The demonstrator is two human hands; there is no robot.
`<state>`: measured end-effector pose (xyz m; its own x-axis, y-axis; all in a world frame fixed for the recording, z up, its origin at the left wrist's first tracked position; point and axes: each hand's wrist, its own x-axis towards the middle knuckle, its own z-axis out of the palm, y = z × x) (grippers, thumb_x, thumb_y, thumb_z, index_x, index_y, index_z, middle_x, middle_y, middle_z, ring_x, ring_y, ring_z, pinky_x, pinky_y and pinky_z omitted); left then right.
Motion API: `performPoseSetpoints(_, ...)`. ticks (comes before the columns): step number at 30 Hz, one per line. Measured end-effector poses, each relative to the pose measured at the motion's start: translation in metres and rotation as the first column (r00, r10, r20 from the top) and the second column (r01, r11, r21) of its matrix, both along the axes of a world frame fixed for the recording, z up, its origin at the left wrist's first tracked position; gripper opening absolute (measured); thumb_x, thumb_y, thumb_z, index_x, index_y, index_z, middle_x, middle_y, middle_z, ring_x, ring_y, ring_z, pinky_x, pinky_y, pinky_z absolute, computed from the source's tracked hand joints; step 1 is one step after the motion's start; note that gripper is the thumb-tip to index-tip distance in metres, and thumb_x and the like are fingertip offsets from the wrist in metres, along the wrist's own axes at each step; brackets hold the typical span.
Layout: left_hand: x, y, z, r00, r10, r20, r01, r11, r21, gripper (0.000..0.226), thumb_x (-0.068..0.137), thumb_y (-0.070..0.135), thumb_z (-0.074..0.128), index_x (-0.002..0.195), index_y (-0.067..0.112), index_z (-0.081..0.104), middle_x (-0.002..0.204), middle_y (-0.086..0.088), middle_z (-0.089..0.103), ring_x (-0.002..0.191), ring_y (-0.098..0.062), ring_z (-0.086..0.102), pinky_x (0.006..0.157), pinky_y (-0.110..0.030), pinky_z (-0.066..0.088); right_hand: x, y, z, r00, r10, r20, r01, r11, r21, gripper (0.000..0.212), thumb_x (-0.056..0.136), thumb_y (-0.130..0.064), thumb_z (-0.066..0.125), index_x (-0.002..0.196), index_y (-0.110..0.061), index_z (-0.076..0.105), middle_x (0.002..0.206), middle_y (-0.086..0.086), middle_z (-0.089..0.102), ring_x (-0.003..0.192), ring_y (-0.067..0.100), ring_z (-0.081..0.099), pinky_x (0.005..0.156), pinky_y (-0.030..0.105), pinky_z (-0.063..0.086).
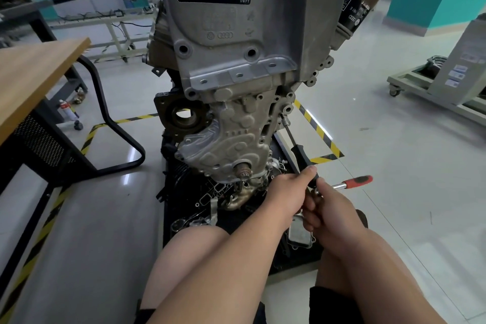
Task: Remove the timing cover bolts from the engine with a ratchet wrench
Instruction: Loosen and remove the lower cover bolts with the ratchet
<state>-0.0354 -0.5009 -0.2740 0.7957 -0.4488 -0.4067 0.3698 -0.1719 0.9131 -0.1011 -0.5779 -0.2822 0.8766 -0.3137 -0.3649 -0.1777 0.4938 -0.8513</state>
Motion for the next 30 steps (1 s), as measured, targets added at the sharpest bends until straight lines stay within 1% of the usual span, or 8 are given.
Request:
performPoseSetpoints(3, 0.001, -0.001, -0.001, 0.999, 0.035, 0.023, -0.035, 0.999, 0.009, 0.042, 0.083, 0.056, 0.063, 0.069, 0.017, 0.068, 0.052, 0.002, 0.058, 0.048, -0.014, 0.052, 0.052, -0.024, 0.042, 0.0, 0.003, -0.001, 0.998, -0.059, 0.021, 0.063, 0.967, -0.246, 0.014, 0.103, -0.029, 0.04, 0.112, -0.022, 0.048, 0.058, 0.003, 0.049, 0.038, 0.012, 0.04, 0.042, 0.028, 0.035)
performPoseSetpoints(8, 0.002, 0.001, -0.002, 0.997, 0.063, 0.034, -0.063, 0.998, 0.02, 0.038, 0.084, 0.053, 0.065, 0.062, 0.022, 0.065, 0.06, 0.006, 0.062, 0.05, -0.008, 0.055, 0.052, -0.019, 0.042, -0.003, 0.012, -0.007, 0.995, -0.096, 0.024, 0.091, 0.784, -0.614, 0.047, 0.102, -0.028, 0.043, 0.143, -0.038, 0.022, 0.107, 0.002, 0.065, 0.083, 0.004, 0.065, 0.061, 0.012, 0.043)
performPoseSetpoints(12, 0.002, 0.002, -0.002, 0.997, 0.077, 0.024, -0.077, 0.997, -0.009, 0.041, 0.085, 0.05, 0.065, 0.056, 0.022, 0.062, 0.054, 0.008, 0.061, 0.051, -0.008, 0.055, 0.053, -0.019, 0.044, -0.003, 0.017, -0.009, 0.994, -0.1, 0.034, 0.094, 0.693, -0.715, 0.047, 0.102, -0.026, 0.042, 0.141, -0.041, 0.021, 0.089, 0.0, 0.067, 0.068, -0.001, 0.064, 0.055, 0.017, 0.044)
performPoseSetpoints(19, 0.001, 0.004, 0.005, 0.993, 0.113, -0.011, -0.113, 0.993, 0.04, 0.038, 0.085, 0.055, 0.062, 0.065, 0.022, 0.066, 0.066, 0.006, 0.065, 0.062, -0.01, 0.06, 0.056, -0.021, 0.045, 0.001, 0.014, -0.011, 0.993, -0.114, -0.003, 0.094, 0.839, -0.536, 0.045, 0.102, -0.032, 0.041, 0.143, -0.037, 0.023, 0.108, -0.002, 0.064, 0.088, 0.003, 0.064, 0.065, 0.016, 0.043)
performPoseSetpoints(22, 0.002, 0.002, 0.008, 0.982, 0.166, -0.095, -0.161, 0.986, 0.052, 0.042, 0.088, 0.056, 0.055, 0.069, 0.019, 0.061, 0.059, 0.005, 0.059, 0.056, -0.014, 0.055, 0.056, -0.024, 0.043, 0.001, 0.011, -0.006, 0.993, -0.098, -0.061, 0.063, 0.901, -0.428, 0.016, 0.102, -0.036, 0.037, 0.115, -0.028, 0.044, 0.074, 0.002, 0.062, 0.06, 0.012, 0.056, 0.057, 0.026, 0.04)
performPoseSetpoints(24, 0.004, 0.001, 0.009, 0.967, 0.199, -0.157, -0.198, 0.98, 0.022, 0.047, 0.091, 0.055, 0.05, 0.064, 0.017, 0.054, 0.047, 0.005, 0.05, 0.043, -0.015, 0.042, 0.05, -0.023, 0.034, 0.002, 0.01, -0.002, 0.994, -0.091, -0.055, 0.07, 0.949, -0.306, 0.03, 0.103, -0.034, 0.035, 0.089, -0.014, 0.053, 0.053, 0.003, 0.053, 0.041, 0.016, 0.043, 0.046, 0.027, 0.035)
performPoseSetpoints(27, 0.008, 0.003, 0.011, 0.935, 0.188, -0.301, -0.229, 0.968, -0.104, 0.05, 0.098, 0.052, 0.039, 0.08, 0.013, 0.065, 0.052, 0.003, 0.051, 0.04, -0.011, 0.039, 0.042, -0.018, 0.031, 0.003, 0.007, 0.004, 0.995, -0.084, -0.054, 0.079, 0.993, -0.084, 0.049, 0.104, -0.034, 0.034, 0.069, -0.006, 0.056, 0.047, 0.005, 0.045, 0.035, 0.017, 0.03, 0.039, 0.027, 0.028)
performPoseSetpoints(30, 0.012, 0.008, 0.015, 0.908, 0.174, -0.38, -0.254, 0.952, -0.17, 0.056, 0.1, 0.052, 0.033, 0.092, 0.009, 0.068, 0.057, 0.0, 0.059, 0.044, -0.011, 0.051, 0.041, -0.017, 0.039, 0.002, 0.001, 0.007, 0.997, -0.072, -0.035, 0.073, 0.996, 0.041, 0.045, 0.104, -0.034, 0.034, 0.073, -0.005, 0.052, 0.048, 0.005, 0.044, 0.034, 0.015, 0.03, 0.035, 0.028, 0.03)
